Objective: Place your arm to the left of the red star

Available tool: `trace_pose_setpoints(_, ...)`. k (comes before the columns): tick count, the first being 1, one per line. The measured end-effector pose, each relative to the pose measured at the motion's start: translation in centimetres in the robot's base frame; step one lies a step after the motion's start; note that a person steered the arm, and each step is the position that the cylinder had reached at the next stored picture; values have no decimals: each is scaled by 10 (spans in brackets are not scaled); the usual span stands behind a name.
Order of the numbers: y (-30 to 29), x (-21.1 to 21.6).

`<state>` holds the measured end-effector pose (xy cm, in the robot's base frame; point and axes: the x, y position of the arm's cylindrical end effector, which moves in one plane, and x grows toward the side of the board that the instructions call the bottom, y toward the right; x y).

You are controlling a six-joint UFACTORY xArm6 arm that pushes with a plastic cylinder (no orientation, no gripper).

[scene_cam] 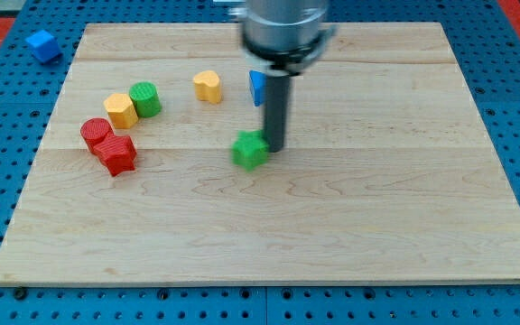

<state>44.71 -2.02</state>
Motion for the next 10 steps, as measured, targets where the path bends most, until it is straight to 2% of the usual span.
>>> trace_pose_setpoints(2,-62,9)
trace_pose_setpoints(3,-60,8)
trace_pose_setpoints(4,-58,-12)
trace_pose_setpoints(5,-75,-18)
trace_pose_setpoints(6,-11,-17)
trace_pose_setpoints(7,38,37)
trace_pose_setpoints(8,-6,109)
trace_pose_setpoints(9,-138,129)
trace_pose_setpoints(10,-239,126)
